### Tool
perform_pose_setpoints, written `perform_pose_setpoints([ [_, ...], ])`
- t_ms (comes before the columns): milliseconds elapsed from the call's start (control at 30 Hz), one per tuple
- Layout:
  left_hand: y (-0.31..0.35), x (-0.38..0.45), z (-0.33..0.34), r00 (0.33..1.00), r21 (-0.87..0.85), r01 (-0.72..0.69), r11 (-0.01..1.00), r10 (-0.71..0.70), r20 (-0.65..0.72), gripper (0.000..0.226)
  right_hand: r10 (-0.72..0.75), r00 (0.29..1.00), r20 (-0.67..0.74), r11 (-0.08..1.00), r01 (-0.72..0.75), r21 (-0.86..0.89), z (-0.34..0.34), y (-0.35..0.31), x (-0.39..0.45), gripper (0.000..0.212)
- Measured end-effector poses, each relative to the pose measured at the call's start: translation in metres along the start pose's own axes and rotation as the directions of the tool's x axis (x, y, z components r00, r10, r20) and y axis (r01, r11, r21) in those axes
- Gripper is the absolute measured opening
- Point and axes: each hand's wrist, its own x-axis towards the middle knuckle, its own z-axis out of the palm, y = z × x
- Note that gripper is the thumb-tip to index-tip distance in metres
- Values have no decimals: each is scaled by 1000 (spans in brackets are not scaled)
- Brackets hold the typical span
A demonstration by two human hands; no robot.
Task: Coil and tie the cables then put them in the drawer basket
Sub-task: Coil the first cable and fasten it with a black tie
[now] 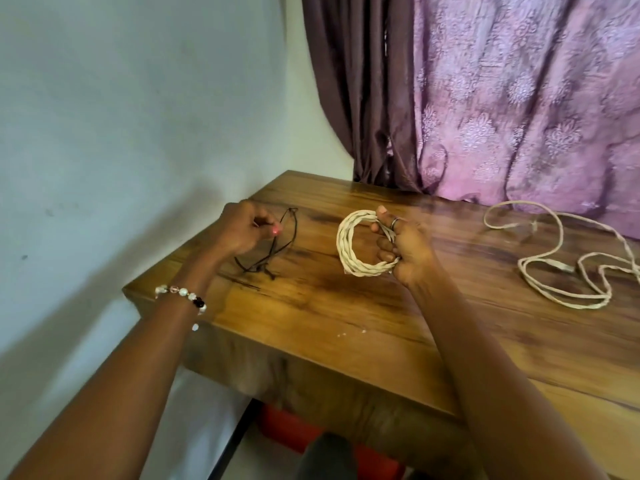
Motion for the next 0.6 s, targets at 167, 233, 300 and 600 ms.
perform_pose_setpoints([
  [167, -8, -8, -7, 994, 62, -38, 997, 31, 103, 12, -6, 1000, -5, 999, 6, 33, -13, 0, 2, 19],
  [233, -7, -13, -6, 988, 79, -68, 995, 56, 146, 12, 2, 1000, -10, 1000, -2, 23, -16, 2, 1, 20],
  [300, -6, -17, -3, 983, 155, -80, 985, 52, 177, 14, -1, 1000, -15, 1000, 1, 10, -16, 3, -2, 22],
  [600, -1, -33, -2, 986, 352, 6, 936, -65, 155, 27, -26, 999, -30, 1000, 26, 9, -13, 6, -10, 21],
])
